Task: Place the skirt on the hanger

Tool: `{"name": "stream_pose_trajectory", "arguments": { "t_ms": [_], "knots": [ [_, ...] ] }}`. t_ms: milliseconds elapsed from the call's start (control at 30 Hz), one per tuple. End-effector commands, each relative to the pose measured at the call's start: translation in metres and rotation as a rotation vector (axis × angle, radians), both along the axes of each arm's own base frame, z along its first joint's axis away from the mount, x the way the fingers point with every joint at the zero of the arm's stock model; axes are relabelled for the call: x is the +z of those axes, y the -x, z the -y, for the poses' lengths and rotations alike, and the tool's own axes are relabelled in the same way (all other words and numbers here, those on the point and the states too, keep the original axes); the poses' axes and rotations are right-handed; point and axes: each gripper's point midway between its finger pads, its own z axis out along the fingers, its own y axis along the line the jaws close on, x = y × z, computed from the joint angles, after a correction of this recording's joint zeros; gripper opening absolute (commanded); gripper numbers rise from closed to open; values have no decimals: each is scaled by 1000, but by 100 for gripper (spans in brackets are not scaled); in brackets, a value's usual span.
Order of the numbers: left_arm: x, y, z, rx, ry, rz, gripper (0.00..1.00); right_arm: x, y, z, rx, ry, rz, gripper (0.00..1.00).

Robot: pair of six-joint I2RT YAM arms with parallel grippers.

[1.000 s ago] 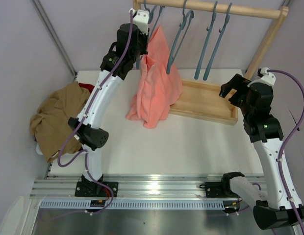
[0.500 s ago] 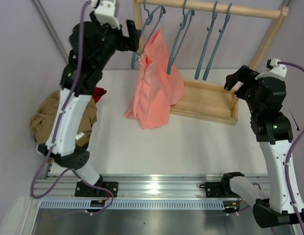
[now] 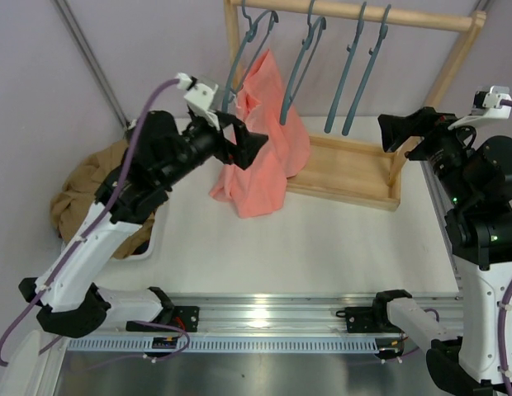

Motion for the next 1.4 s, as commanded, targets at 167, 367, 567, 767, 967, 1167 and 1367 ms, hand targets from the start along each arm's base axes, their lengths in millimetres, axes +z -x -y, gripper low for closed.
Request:
{"name": "stream_pose_trajectory", "arguments": {
  "t_ms": [167,367,567,767,967,1167,1367],
  "knots": [
    [-12,-17,18,54,22,-33,96,-8,-11,1,-11,28,-45,99],
    [11,-43,31,106,11,12,96,-37,-19,19,-110,60,-129,99],
    [18,-57,1,246,1,-3,99,-64,-3,-2,36,129,-98,99],
    [-22,-67,-90,475,74,-197,99,-95,8,-32,208,122,-90,99],
    [-87,-42,-193,774,112,-372,99,-125,21,-60,351,123,-66,99],
    [-193,-28,-206,833,36,-625,99,-171,14,-81,405,61,-198,99],
    [-227,-18,-201,799,79,-626,99,-196,9,-77,337,-22,-259,99]
  ]
}}
